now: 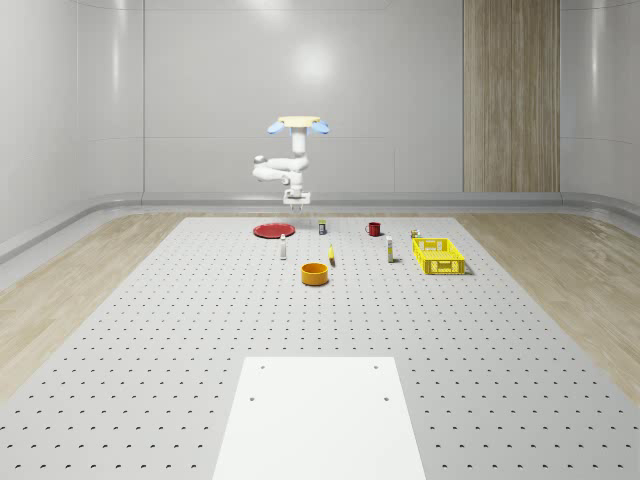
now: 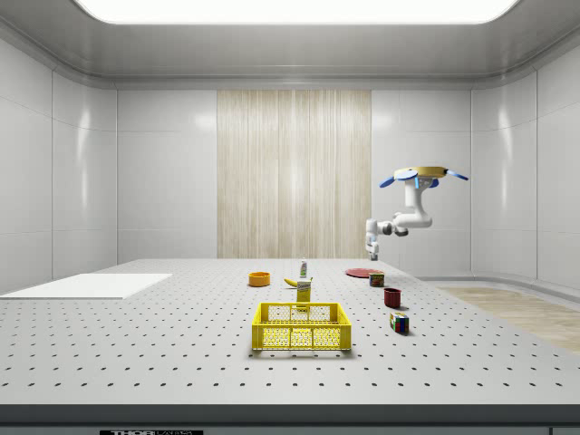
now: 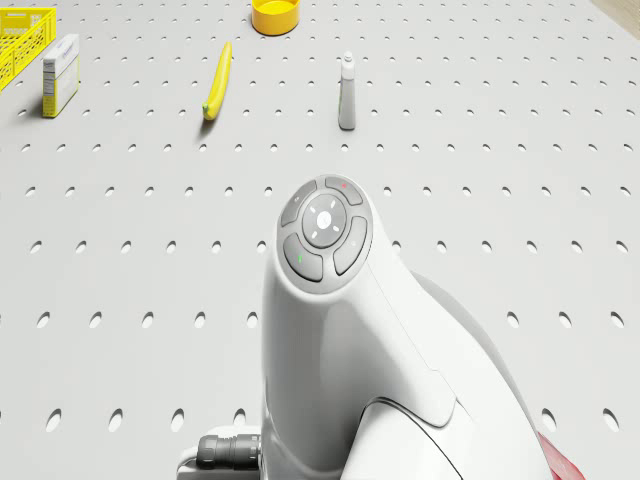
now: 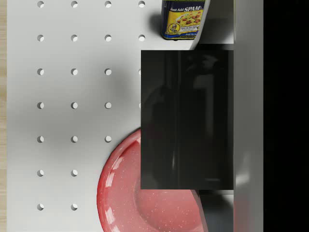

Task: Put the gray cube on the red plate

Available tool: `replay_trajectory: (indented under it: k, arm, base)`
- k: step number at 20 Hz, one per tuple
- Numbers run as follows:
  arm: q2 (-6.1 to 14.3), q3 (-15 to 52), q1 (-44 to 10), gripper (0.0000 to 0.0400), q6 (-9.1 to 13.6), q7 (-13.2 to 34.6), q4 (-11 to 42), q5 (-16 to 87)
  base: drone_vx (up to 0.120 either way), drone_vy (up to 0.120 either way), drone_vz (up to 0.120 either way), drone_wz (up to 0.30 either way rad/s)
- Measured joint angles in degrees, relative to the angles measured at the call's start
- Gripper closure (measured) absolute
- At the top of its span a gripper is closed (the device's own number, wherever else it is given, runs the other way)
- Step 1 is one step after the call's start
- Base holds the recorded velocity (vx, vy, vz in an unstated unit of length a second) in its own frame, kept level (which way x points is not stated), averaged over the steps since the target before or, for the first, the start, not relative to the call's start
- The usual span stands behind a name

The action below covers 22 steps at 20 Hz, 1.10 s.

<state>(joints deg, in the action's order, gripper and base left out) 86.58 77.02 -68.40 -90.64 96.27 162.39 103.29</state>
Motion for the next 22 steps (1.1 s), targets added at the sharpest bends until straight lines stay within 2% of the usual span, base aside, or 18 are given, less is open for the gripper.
replay_trajectory:
  k: [6,9,12,22]
  arm:
    - [0.38,0.05,-0.09,0.0149,-0.36,0.07,-0.02,-0.16]
    - [0.56,0.07,-0.14,0.0149,-0.52,0.11,-0.03,-0.23]
    - [0.73,0.09,-0.18,0.0149,-0.68,0.14,-0.04,-0.3]
    - [1.24,0.15,-0.3,0.0149,-1.16,0.23,-0.06,-0.51]
  base:
    - [0.0,-0.12,-0.12,0.0]
    - [0.0,-0.12,-0.027,0.0]
    - [0.0,-0.12,-0.12,0.0]
    - [0.0,-0.12,0.0,0.0]
